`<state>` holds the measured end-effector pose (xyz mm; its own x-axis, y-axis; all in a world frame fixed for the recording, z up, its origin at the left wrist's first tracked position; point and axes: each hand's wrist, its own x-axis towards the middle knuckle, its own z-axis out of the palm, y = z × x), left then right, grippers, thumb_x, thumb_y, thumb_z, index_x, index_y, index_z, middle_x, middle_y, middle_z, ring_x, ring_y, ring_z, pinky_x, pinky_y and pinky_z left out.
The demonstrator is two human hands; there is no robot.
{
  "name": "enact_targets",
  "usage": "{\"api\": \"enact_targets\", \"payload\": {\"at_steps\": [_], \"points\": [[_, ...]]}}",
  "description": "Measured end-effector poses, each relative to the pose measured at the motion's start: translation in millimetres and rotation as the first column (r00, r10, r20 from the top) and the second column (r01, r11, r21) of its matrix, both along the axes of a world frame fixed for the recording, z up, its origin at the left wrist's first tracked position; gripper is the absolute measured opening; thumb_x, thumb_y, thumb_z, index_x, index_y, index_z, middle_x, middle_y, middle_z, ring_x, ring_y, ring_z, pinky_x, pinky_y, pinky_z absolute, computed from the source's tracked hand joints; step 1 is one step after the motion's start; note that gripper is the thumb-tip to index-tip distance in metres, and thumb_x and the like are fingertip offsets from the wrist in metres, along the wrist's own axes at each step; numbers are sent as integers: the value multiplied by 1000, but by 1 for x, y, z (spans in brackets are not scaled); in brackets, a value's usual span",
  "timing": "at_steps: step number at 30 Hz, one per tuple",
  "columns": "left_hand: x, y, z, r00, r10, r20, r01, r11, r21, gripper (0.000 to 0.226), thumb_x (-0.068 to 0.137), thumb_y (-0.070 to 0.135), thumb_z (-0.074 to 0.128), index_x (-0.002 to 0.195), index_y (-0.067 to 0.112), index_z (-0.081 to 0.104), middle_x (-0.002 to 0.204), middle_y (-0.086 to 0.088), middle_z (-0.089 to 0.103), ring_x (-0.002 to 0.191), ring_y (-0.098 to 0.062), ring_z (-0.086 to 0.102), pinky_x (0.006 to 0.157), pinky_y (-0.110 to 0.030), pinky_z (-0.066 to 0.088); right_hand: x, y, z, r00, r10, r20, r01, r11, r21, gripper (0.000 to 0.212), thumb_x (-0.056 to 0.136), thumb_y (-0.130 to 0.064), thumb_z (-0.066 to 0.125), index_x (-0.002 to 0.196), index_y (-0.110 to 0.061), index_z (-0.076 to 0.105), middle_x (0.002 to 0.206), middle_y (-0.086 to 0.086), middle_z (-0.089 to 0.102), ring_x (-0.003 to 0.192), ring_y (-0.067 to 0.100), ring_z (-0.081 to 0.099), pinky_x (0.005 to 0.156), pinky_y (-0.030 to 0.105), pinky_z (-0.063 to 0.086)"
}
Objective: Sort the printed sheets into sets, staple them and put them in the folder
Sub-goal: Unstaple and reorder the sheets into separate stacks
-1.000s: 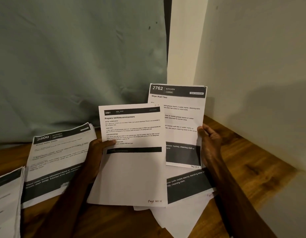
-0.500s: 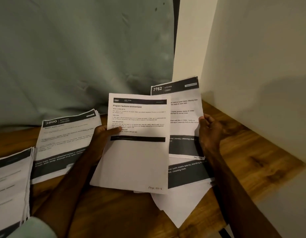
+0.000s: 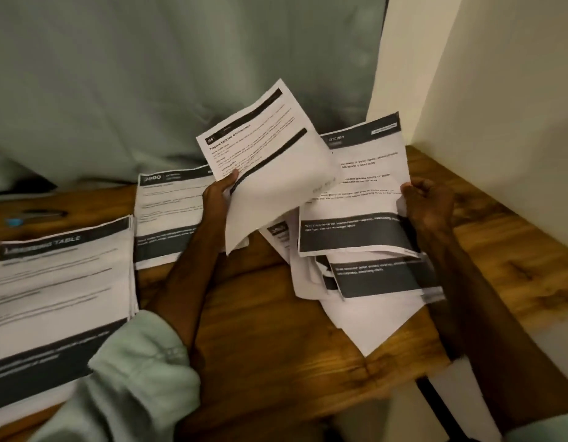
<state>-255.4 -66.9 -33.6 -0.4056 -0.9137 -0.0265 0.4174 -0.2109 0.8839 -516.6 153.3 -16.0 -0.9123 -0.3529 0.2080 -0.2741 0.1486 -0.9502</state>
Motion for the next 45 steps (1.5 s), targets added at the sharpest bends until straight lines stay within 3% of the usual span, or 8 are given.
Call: {"api": "enact_targets", "payload": {"at_steps": [3, 9, 16, 23, 28, 36, 41, 45], "points": [[9, -2, 21, 988, 107, 108, -106, 994, -19, 32, 95, 21, 70, 125, 9, 68, 110, -1, 76, 97, -19, 74, 71, -24, 57, 28, 16, 7, 991, 131, 41, -132, 991, 35, 14, 98, -18, 63, 109, -12, 71, 116, 8, 72, 101, 22, 69, 93, 42, 58], [30, -3, 52, 983, 167, 77, -162, 985, -63, 32, 92, 17, 74, 123, 9, 69, 105, 0, 76, 80, -13, 75, 60, -22, 57, 105, 43, 4, 962, 251, 103, -257, 965, 50, 11, 99, -17, 63, 92, -21, 69, 93, -10, 68, 92, 12, 65, 90, 35, 54], [45, -7, 71, 991, 131, 16, -129, 986, -106, 24, 93, 11, 72, 117, 8, 69, 111, -5, 76, 90, -21, 76, 76, -35, 64, 152, 44, -20, 992, 125, 27, -126, 990, 59, 18, 96, -10, 65, 112, -9, 73, 106, -6, 66, 91, 9, 61, 90, 25, 44], [63, -15, 88, 985, 168, -28, -170, 976, -138, 21, 93, 12, 72, 114, 11, 70, 102, 1, 78, 83, -16, 77, 66, -28, 60, 162, 45, -9, 994, 107, -16, -108, 987, -120, 19, 97, -9, 63, 113, -13, 73, 108, -4, 74, 100, 10, 68, 93, 29, 53], [71, -21, 95, 984, 178, -21, -179, 966, -189, 28, 92, 11, 74, 119, 7, 70, 108, -2, 77, 89, -19, 77, 75, -32, 62, 179, 27, -20, 950, 309, -37, -303, 947, 108, 17, 95, -7, 63, 87, -16, 76, 95, -6, 76, 94, 18, 71, 90, 36, 58], [61, -17, 87, 991, 73, 111, -44, 970, -239, 30, 94, 13, 72, 123, 7, 69, 116, -6, 76, 97, -24, 76, 83, -39, 63, 197, 25, -30, 894, 325, -309, -189, 897, 399, 13, 88, -35, 77, 93, -24, 76, 81, -11, 74, 75, 4, 67, 77, 32, 58], [42, -5, 83, 991, -9, 133, 37, 976, -213, 30, 94, 10, 71, 124, 5, 69, 114, -8, 76, 96, -25, 76, 76, -34, 63, 189, 34, -18, 882, 254, -397, -172, 958, 230, 6, 92, -24, 74, 87, -22, 77, 86, -19, 68, 77, -10, 60, 64, 4, 43], [25, 1, 64, 983, -89, 158, 112, 984, -140, 32, 93, 18, 73, 124, 13, 70, 114, -5, 77, 101, -27, 75, 90, -43, 61, 142, 49, -14, 946, 62, -318, 1, 981, 194, 5, 91, -22, 75, 94, -18, 76, 93, -12, 67, 78, 5, 60, 63, 6, 36]]}}
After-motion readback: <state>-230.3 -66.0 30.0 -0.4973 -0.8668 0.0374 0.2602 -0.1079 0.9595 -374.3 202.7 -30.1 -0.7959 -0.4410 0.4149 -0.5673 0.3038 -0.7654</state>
